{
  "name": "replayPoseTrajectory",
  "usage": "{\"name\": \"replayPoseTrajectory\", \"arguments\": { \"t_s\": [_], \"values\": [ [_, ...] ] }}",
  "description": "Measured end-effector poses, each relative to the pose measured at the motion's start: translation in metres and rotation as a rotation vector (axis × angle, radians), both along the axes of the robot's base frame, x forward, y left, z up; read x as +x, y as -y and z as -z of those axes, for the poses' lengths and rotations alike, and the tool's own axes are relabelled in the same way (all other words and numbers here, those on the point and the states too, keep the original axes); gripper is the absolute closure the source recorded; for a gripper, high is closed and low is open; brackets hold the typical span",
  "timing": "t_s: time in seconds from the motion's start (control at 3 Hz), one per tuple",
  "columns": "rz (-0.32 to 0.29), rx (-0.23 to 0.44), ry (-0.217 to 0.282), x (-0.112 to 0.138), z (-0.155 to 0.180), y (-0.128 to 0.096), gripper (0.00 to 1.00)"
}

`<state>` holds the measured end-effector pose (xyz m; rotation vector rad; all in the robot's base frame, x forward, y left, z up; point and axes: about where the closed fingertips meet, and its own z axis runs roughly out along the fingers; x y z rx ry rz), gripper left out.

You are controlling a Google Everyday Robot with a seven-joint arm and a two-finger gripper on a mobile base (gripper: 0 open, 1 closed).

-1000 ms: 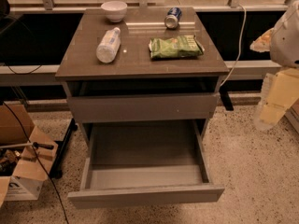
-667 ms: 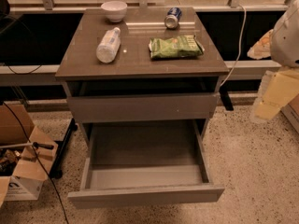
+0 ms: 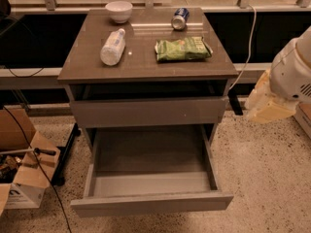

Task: Close middle drawer

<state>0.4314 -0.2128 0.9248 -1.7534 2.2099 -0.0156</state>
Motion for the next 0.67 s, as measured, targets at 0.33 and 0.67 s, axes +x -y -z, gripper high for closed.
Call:
{"name": "replayPoseTrajectory", "arguments": {
  "t_s": [0.33,0.67],
  "values": [
    [-0.031,0.02,0.003,-0.0019,0.037,0.0039,0.96],
    [-0.027,0.018,0.004,-0.0025,0.0314,0.0027,1.0]
  ]
}}
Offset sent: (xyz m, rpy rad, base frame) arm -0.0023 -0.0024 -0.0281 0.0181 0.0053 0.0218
